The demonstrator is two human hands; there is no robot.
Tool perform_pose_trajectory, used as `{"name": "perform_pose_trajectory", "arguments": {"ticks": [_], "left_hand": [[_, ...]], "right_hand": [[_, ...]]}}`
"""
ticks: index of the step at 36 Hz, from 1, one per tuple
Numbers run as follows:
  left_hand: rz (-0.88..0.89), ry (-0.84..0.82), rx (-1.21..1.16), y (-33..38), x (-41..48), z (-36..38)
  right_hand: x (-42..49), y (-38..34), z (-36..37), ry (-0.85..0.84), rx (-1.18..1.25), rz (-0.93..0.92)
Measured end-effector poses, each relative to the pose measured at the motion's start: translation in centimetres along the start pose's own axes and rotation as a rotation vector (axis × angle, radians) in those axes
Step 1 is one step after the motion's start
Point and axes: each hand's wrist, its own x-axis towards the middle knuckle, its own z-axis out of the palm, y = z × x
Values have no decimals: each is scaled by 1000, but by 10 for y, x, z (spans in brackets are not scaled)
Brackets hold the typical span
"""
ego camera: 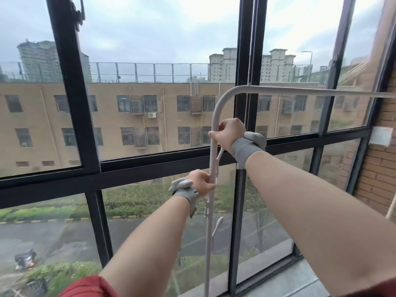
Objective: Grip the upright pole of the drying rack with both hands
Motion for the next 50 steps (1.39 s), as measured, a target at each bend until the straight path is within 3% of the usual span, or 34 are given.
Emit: {"name": "perform_pose_trajectory", "arguments": {"ticks": [21, 50], "left_hand": [[31, -52, -1, -49, 46, -6], [7, -63, -51, -39, 44, -13]], "right_hand": [[36, -3, 52, -1, -35, 22], [31, 7, 33, -64, 59, 54]]}}
